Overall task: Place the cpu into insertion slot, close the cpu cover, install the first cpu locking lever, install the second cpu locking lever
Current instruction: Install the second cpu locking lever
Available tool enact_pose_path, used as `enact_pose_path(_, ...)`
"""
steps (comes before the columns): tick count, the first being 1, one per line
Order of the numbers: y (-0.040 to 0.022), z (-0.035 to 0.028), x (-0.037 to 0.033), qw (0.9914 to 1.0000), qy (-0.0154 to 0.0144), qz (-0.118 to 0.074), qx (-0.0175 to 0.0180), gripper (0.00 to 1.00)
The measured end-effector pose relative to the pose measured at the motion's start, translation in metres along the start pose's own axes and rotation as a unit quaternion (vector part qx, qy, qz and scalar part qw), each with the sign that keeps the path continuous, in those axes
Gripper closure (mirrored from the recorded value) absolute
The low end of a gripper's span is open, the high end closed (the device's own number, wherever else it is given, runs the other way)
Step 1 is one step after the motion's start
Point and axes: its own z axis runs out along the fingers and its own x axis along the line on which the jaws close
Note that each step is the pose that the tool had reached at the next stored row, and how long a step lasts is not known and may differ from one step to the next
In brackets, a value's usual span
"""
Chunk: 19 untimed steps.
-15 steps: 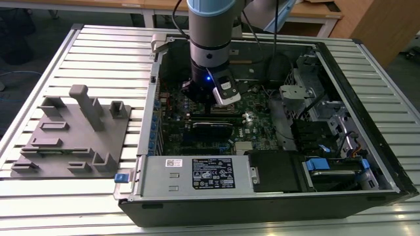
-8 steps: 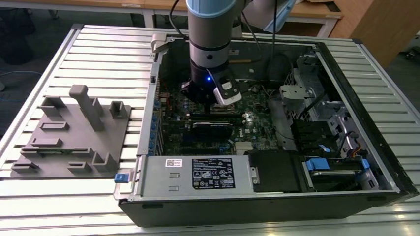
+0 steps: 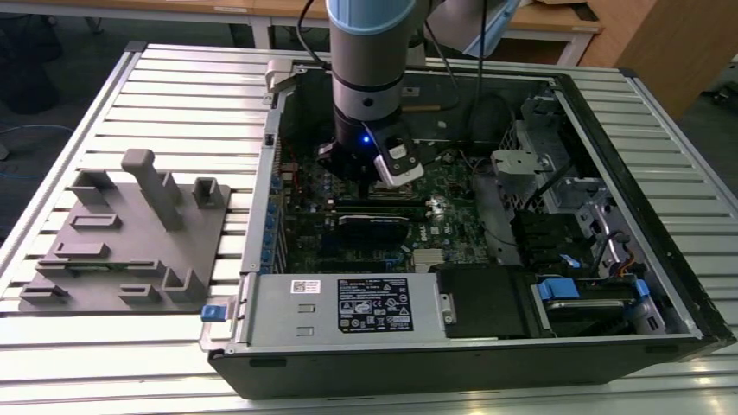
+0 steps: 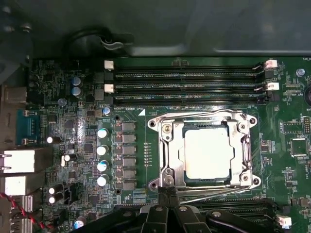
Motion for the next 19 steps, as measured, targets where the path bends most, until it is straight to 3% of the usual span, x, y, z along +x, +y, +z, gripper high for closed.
enact_pose_path(5,-0.0007,-0.0042,-0.0002,1.0,0.0,0.0,-0.0013,0.9)
enact_pose_path(13,-0.0073,-0.0051,-0.0006,1.0,-0.0001,0.0,-0.0015,0.9)
enact_pose_path(19,-0.008,-0.0043,0.0002,1.0,0.0,0.0,-0.0018,0.9)
